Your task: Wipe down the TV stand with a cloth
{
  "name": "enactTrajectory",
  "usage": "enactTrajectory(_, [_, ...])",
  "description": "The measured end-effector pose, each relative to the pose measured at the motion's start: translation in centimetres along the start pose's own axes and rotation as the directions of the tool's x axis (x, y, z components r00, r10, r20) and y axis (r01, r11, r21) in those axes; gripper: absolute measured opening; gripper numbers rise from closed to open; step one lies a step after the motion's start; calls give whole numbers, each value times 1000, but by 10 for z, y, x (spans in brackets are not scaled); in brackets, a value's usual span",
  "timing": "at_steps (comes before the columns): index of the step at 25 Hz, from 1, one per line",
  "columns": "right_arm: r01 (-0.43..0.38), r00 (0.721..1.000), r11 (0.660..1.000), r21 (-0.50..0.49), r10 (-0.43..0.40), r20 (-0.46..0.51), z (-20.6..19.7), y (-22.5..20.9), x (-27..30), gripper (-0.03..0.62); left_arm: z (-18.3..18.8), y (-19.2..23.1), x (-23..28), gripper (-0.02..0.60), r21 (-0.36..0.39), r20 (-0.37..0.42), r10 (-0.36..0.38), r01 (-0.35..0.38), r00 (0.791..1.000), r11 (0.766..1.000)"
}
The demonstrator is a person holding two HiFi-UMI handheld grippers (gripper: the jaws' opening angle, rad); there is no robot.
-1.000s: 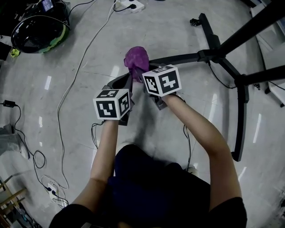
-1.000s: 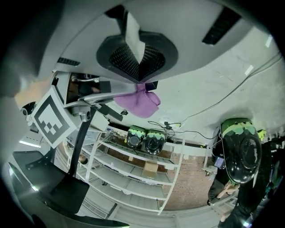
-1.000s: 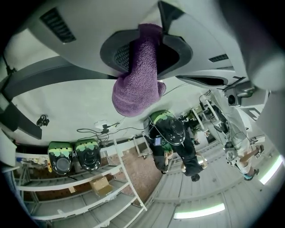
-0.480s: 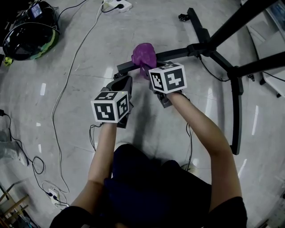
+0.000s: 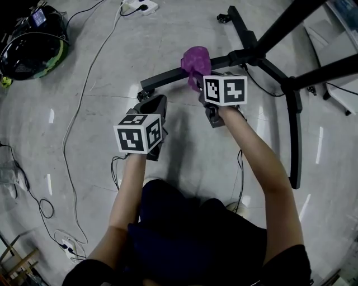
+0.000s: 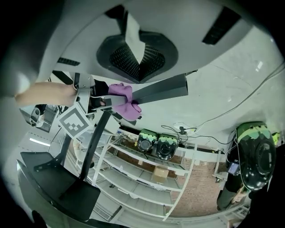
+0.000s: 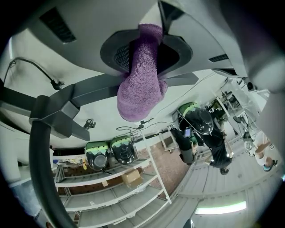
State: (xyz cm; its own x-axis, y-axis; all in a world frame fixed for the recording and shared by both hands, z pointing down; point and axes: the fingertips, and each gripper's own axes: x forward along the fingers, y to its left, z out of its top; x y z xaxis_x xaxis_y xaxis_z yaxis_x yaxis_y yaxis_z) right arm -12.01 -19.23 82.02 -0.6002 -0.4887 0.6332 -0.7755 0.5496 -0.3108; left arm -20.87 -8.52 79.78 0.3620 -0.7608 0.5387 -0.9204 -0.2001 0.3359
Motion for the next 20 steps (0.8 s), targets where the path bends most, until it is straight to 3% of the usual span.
enactTrajectory(20, [122,990,982,146,-131,55,14,-84,-32,89,0,-63,29,6,69,-44,-128,130,991,989])
